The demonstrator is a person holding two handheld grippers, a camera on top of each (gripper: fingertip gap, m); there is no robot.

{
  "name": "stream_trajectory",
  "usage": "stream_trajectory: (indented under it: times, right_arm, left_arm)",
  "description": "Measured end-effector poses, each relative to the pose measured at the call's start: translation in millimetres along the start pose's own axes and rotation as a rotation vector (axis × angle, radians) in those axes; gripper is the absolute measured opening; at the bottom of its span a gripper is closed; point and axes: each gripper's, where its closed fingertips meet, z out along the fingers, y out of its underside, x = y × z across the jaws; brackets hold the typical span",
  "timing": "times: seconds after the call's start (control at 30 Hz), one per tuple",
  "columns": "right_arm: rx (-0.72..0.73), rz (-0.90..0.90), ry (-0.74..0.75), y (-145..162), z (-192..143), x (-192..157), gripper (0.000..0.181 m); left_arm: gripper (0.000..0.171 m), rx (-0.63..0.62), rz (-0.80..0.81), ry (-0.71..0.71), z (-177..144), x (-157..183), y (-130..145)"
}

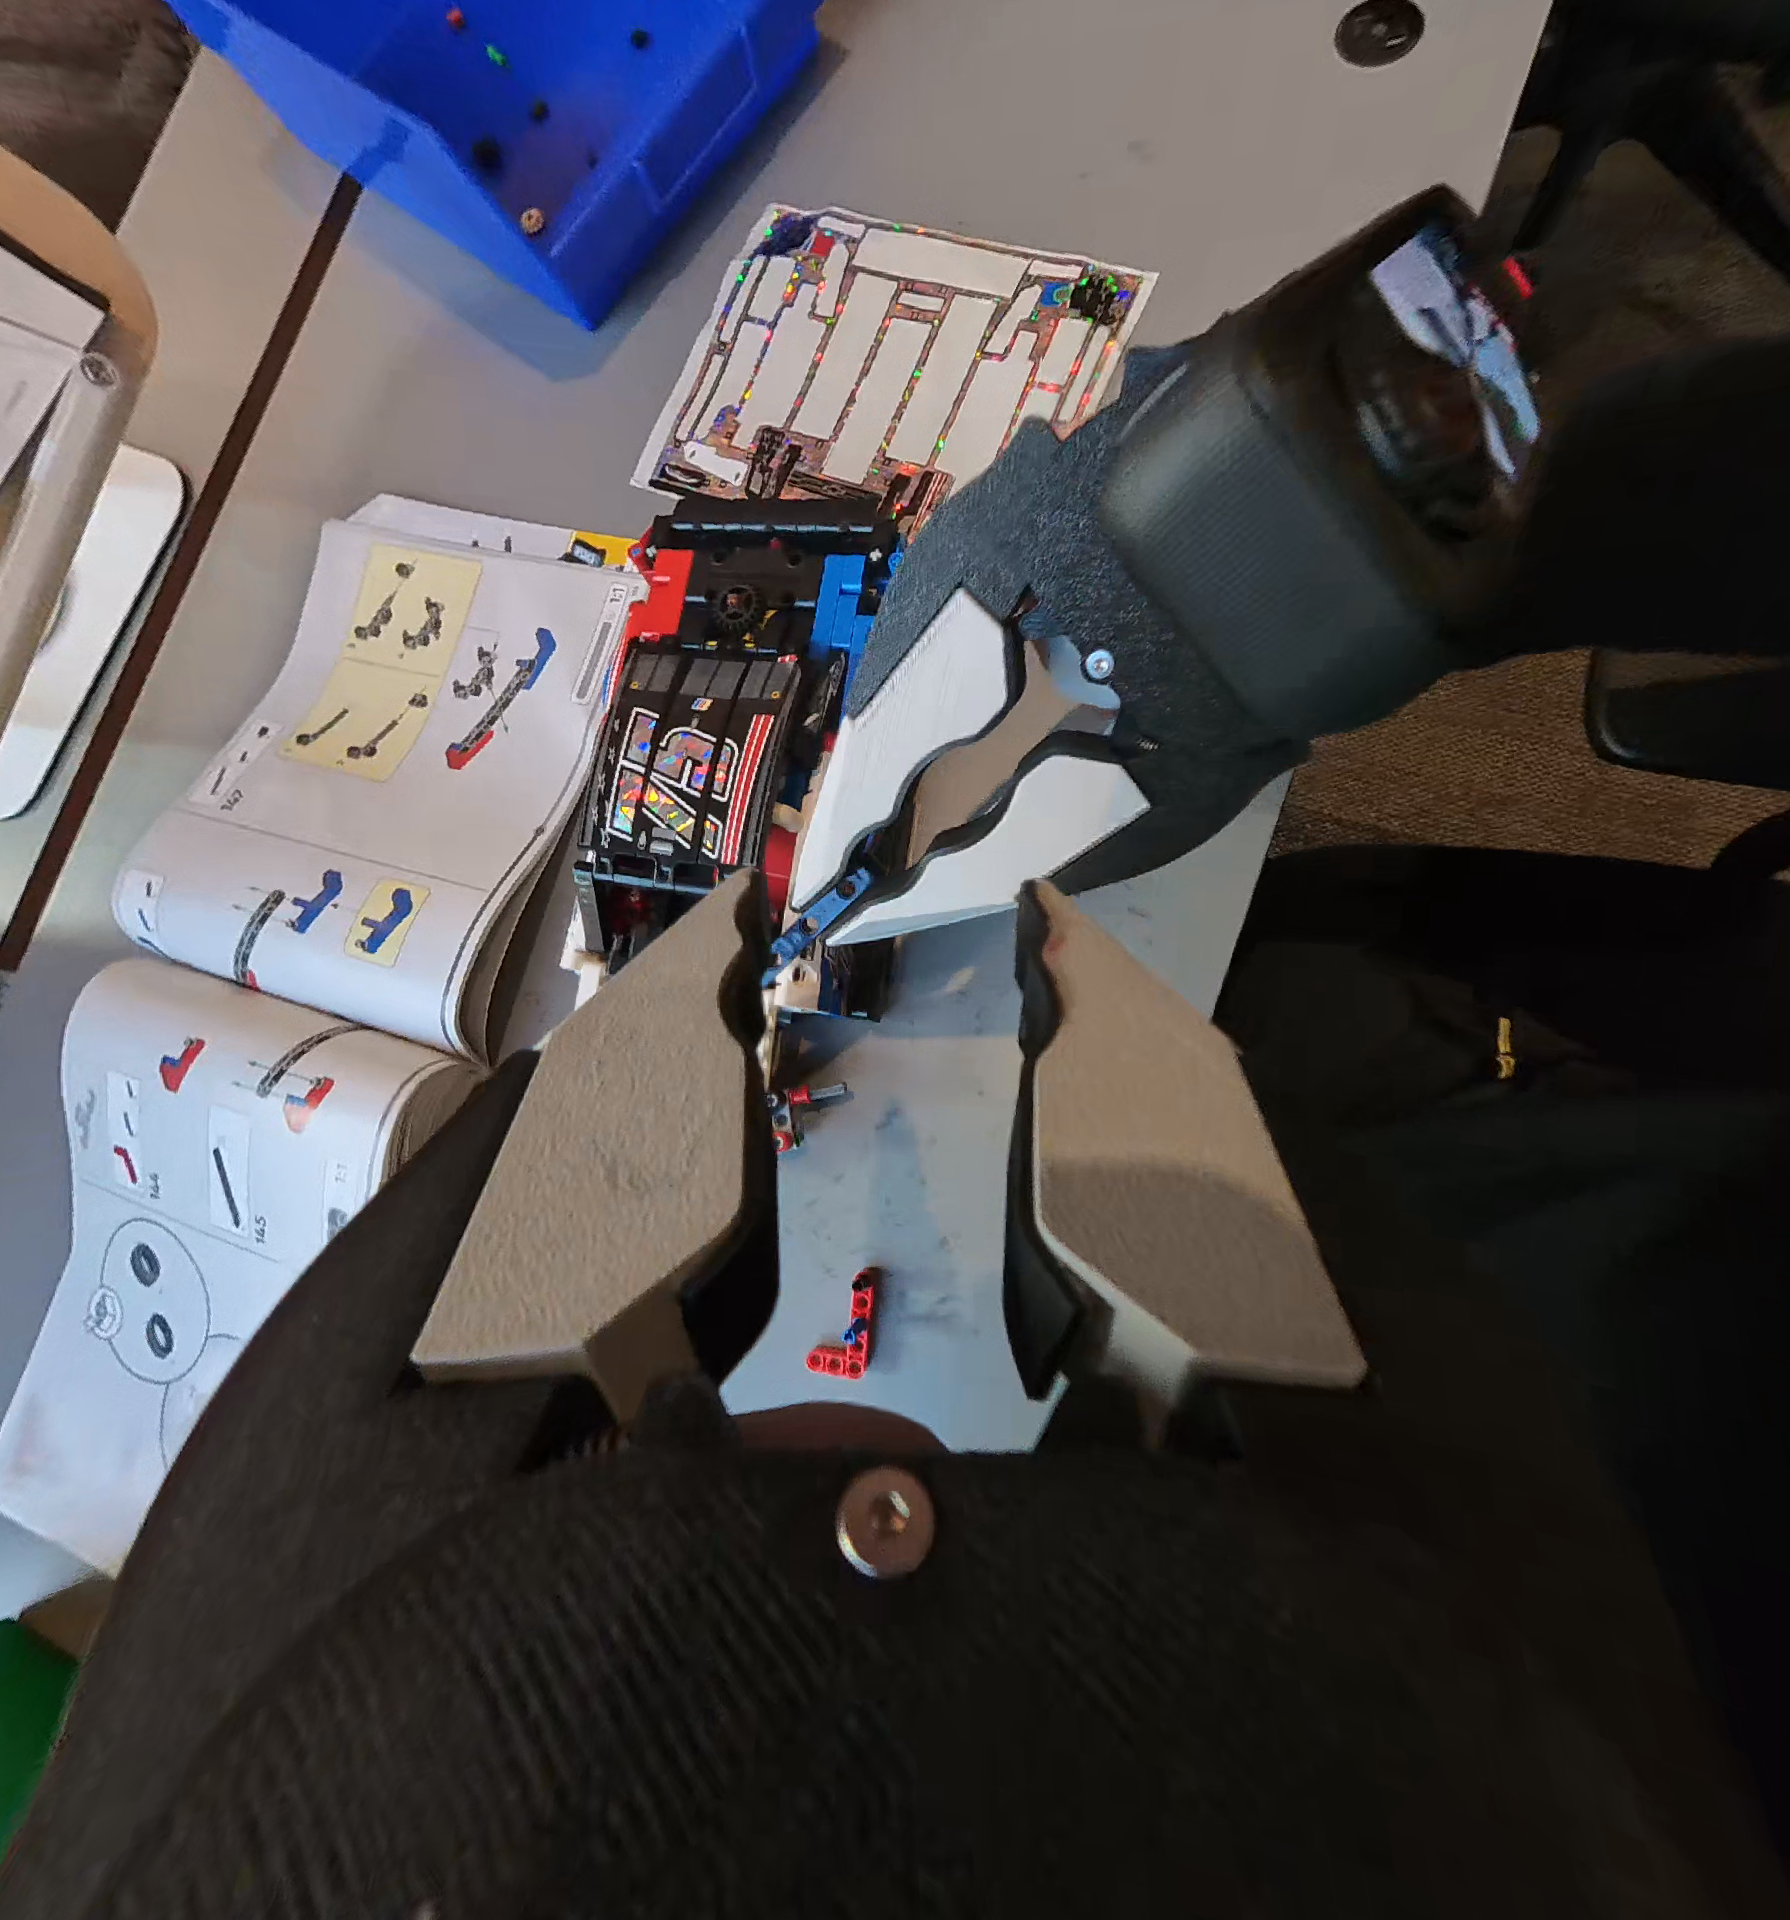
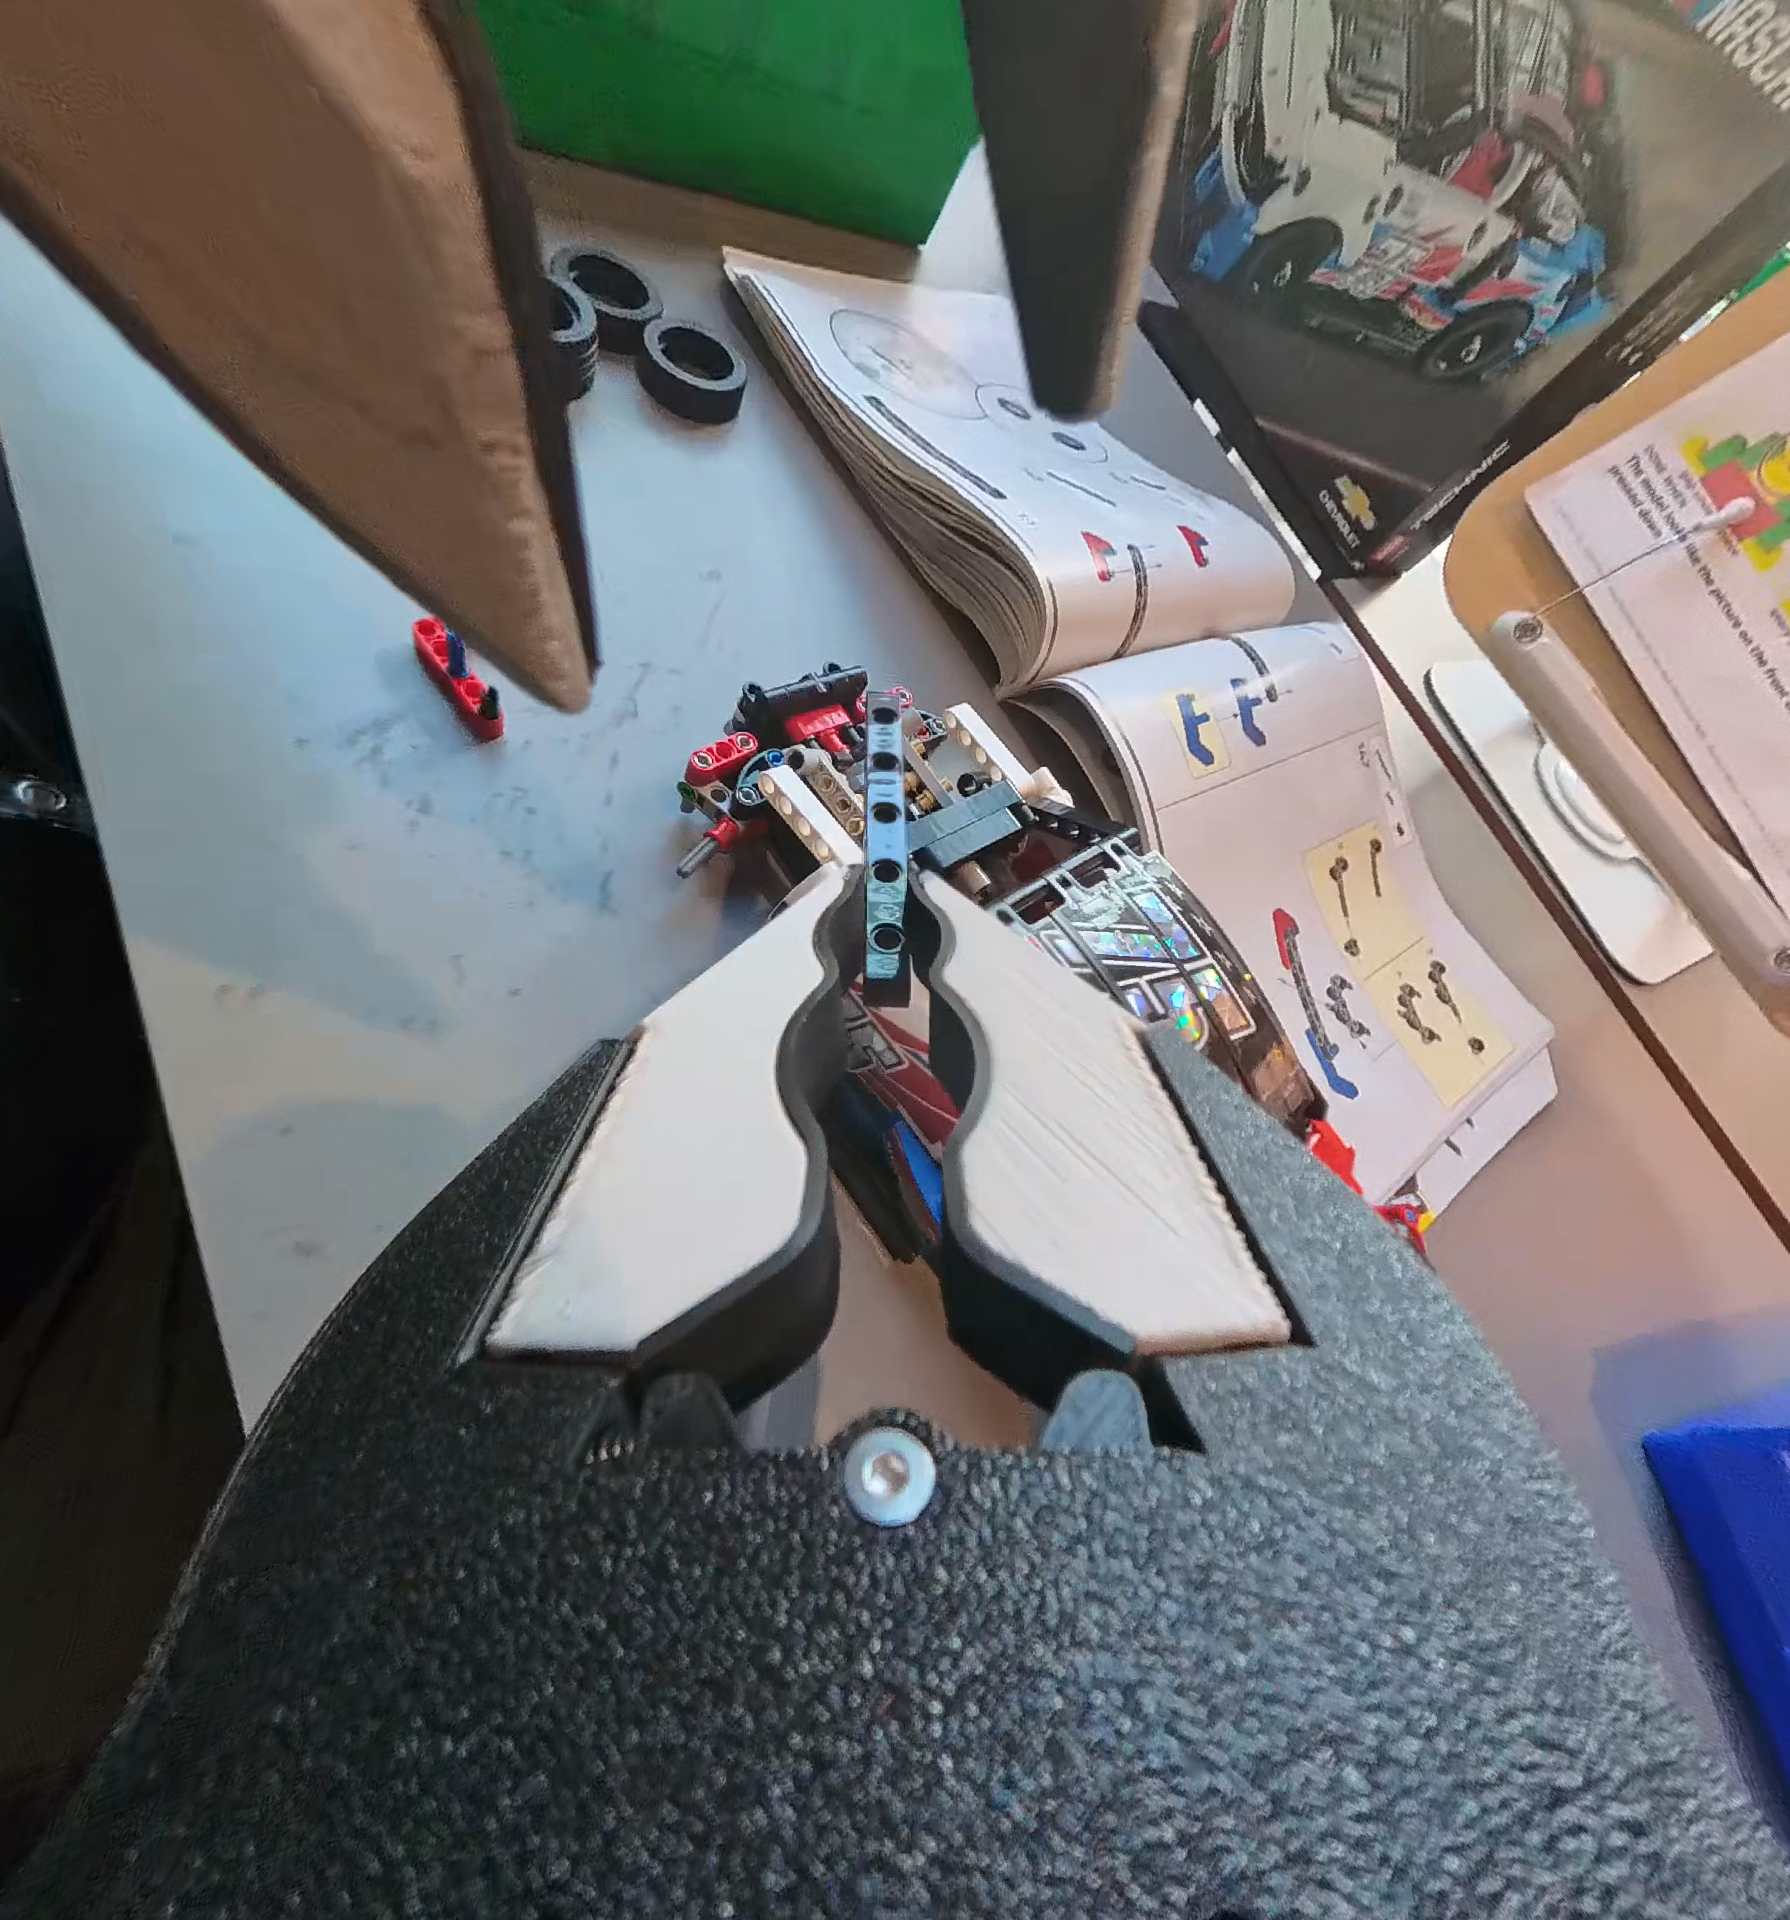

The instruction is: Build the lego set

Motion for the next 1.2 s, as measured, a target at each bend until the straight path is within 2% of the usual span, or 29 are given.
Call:
stream_trajectory:
  times: [0.2,0.33,0.47,0.6,0.67,0.73,0.83,0.93,1.0,1.07,1.2]
  right_arm:
    - [-0.001,-0.003,-0.013,-4.1,6.2,-3.5,0.007]
    - [-0.008,0.001,0.001,-7.1,4.3,-0.8,0.007]
    - [-0.026,0.03,0.03,-0.8,-1.9,2.1,0.007]
    - [-0.039,0.007,0.038,4.0,-2.8,4.3,0.007]
    - [-0.039,-0.032,0.034,1.1,-1.1,5.0,0.007]
    - [-0.026,-0.067,0.017,-6.6,1.9,3.7,0.007]
    - [0.002,-0.138,-0.032,-24.5,7.8,-2.6,0.007]
    - [0.021,-0.248,-0.075,-44.5,15.1,-11.9,0.007]
    - [0.025,-0.327,-0.098,-54.1,22.4,-18.6,0.007]
    - [0.025,-0.388,-0.108,-59.9,27.7,-23.7,0.007]
    - [0.05,-0.45,-0.119,-71.7,30.9,-31.4,0.008]
  left_arm:
    - [0.045,0.079,-0.052,0.077,6.7,0.0,-6.7]
    - [0.05,0.143,-0.029,0.14,1.3,5.4,-16.7]
    - [0.052,0.182,-0.07,0.18,3.3,-3.4,-16.8]
    - [0.051,0.152,-0.097,0.109,12.9,-41.2,11.5]
    - [0.049,0.147,-0.146,0.135,18.0,-58.8,34.1]
    - [0.049,0.113,-0.198,0.174,27.0,-71.1,60.7]
    - [0.047,0.052,-0.269,0.148,38.2,-87.9,94.4]
    - [0.049,0.029,-0.249,0.097,35.0,-99.4,120.2]
    - [0.048,0.025,-0.25,0.134,29.6,-100.4,135.1]
    - [0.045,0.016,-0.261,0.21,23.2,-95.6,144.1]
    - [0.047,0.059,-0.247,0.333,17.2,-81.9,138.5]
